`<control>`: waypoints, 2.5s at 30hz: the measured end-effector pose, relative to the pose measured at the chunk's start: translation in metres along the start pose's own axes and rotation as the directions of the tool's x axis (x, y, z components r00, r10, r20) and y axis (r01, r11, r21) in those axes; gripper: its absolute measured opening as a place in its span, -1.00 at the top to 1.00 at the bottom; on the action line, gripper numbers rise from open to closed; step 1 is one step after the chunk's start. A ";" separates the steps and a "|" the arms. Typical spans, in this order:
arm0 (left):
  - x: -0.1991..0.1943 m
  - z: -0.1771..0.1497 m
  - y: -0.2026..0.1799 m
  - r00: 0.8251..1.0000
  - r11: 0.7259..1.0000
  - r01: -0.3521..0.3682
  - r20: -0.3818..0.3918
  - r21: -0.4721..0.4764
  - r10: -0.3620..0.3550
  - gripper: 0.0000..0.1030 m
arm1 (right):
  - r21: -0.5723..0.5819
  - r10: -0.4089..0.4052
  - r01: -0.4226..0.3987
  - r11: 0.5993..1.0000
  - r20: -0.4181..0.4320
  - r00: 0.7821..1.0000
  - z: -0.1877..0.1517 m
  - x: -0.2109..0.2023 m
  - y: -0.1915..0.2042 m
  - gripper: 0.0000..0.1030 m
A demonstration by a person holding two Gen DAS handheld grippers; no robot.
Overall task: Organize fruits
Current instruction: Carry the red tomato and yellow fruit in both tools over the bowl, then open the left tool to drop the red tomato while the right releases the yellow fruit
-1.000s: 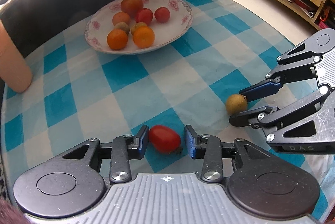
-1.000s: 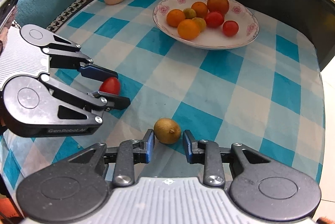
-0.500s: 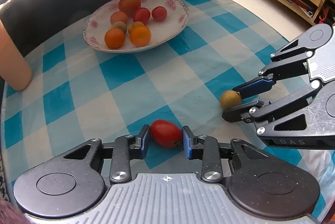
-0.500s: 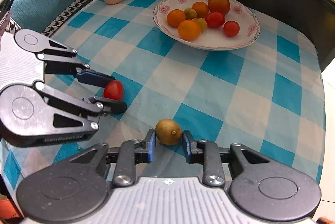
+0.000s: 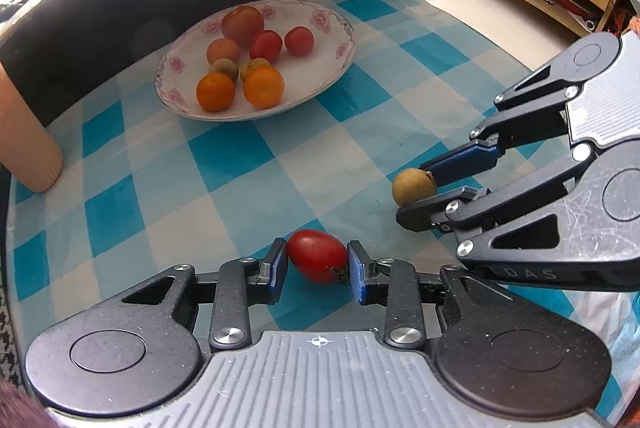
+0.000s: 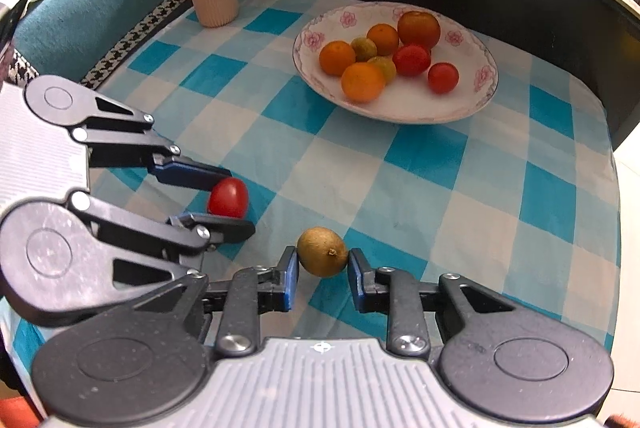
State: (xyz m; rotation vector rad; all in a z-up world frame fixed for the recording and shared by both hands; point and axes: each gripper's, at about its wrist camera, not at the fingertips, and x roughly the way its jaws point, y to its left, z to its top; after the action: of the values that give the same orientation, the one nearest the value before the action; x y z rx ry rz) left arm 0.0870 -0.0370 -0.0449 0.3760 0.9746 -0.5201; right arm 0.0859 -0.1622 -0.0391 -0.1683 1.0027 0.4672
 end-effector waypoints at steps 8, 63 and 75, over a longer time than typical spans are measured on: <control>-0.002 0.005 0.004 1.000 1.000 -0.011 0.010 -0.004 0.011 0.22 | 0.012 -0.002 0.002 1.000 0.012 1.000 0.007 -0.001 -0.002 0.22; 0.014 0.089 0.040 0.972 0.985 -0.167 0.163 -0.033 0.170 0.26 | 0.088 -0.150 0.136 0.987 0.185 0.971 0.082 0.007 -0.045 0.21; 0.025 0.091 0.048 0.973 0.984 -0.171 0.150 -0.049 0.177 0.26 | 0.088 -0.145 0.131 0.987 0.179 0.973 0.088 0.019 -0.050 0.21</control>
State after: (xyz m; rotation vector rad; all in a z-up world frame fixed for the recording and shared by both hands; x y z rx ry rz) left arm 0.1883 -0.0515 -0.0160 0.3799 0.7923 -0.3659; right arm 0.1845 -0.1706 -0.0115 -0.1230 0.8184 0.3110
